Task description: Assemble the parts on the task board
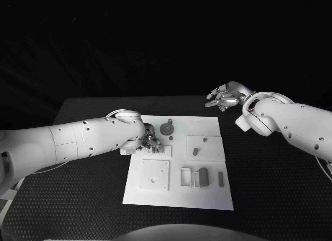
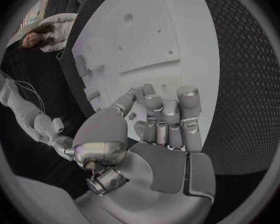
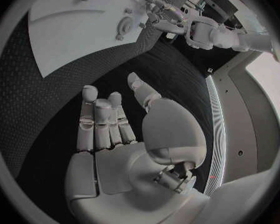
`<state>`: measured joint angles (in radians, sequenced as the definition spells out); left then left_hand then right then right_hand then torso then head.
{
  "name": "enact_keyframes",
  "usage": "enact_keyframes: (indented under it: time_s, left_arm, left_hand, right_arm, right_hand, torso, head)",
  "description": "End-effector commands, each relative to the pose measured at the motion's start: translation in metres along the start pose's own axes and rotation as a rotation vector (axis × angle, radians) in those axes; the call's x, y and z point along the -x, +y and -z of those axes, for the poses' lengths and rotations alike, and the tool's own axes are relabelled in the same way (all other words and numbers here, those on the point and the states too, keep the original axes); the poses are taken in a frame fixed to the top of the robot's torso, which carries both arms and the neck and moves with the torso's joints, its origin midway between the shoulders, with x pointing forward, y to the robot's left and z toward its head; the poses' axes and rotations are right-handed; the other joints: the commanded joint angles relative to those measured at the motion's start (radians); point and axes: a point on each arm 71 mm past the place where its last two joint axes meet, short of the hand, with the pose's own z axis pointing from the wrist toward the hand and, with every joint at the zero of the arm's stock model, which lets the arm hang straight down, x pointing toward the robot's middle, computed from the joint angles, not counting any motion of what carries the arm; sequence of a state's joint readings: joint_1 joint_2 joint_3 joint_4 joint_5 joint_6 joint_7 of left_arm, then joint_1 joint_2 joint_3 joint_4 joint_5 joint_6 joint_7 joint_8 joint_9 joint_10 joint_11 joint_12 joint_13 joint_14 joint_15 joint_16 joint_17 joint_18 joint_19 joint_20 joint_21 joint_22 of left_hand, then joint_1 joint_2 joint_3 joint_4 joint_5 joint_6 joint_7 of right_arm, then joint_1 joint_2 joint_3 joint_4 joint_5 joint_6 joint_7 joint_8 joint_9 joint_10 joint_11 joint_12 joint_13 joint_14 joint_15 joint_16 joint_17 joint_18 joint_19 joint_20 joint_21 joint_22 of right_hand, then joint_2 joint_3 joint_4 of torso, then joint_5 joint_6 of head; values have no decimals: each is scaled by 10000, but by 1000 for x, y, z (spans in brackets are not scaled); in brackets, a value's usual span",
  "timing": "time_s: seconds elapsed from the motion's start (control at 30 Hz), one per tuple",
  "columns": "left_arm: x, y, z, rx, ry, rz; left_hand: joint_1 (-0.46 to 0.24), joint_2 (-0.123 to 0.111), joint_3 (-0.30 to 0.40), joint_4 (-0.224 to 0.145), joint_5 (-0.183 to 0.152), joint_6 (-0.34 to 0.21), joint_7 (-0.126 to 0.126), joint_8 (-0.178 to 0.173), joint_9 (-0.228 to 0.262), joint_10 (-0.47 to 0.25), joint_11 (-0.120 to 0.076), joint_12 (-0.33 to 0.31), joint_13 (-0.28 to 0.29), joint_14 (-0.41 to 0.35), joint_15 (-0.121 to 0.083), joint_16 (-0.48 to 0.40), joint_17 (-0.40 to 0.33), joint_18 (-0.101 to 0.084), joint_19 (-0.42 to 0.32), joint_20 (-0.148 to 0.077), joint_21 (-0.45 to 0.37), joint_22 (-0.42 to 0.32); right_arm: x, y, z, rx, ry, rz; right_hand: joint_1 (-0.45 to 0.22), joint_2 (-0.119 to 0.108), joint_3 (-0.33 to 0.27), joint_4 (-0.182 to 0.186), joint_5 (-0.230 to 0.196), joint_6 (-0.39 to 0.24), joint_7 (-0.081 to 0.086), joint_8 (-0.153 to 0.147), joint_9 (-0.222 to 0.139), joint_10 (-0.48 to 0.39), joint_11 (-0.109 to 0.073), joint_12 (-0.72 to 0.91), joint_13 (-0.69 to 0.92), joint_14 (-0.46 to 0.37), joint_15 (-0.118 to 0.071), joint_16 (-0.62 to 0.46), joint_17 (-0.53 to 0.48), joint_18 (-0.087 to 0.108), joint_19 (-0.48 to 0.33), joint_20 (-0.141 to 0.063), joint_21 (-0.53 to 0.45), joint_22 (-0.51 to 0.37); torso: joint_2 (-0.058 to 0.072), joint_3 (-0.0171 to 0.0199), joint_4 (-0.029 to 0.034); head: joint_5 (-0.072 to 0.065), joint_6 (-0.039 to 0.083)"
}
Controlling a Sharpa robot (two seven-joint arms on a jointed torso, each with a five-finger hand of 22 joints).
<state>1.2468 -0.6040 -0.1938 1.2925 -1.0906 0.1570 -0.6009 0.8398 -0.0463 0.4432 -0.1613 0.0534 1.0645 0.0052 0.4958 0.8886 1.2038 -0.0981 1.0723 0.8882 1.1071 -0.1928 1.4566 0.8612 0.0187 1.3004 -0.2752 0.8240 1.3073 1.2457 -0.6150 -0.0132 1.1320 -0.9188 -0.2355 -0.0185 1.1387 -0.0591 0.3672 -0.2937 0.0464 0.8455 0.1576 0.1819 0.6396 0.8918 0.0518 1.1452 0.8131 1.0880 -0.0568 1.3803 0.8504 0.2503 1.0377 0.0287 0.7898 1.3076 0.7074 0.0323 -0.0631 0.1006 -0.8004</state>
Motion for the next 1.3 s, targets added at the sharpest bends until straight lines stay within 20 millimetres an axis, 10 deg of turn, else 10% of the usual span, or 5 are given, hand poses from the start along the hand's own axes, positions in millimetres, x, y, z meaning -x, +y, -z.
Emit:
enact_keyframes:
  time_s: [0.03,1.3]
  left_arm:
    - [-2,0,0,8,93,-55]
    - [0,2,0,18,-193,145]
  left_hand:
    - [-118,-50,-70,9,-51,33,72,-50,-9,-17,13,4,-13,-4,-66,9,-18,720,-25,-10,-72,142]
    - [-860,-368,-910,287,-49,167,-1,-244,148,-23,-62,7,-37,-11,-145,22,-57,838,-56,-34,-176,126]
  right_arm:
    - [-1,0,0,39,120,-24]
    - [0,0,0,36,89,-23]
  right_hand:
    - [-32,59,-40,-2,15,-18,70,-66,-2,-54,7,61,-15,-65,7,55,-10,115,-1,51,-52,79]
    - [-17,54,-37,-2,15,-19,70,-68,-1,-58,7,68,-25,-69,7,57,-16,115,-4,51,-55,80]
  torso:
    - [1,4,-5]
    - [-1,-1,-3]
  head:
    - [19,-30]
    - [4,-35]
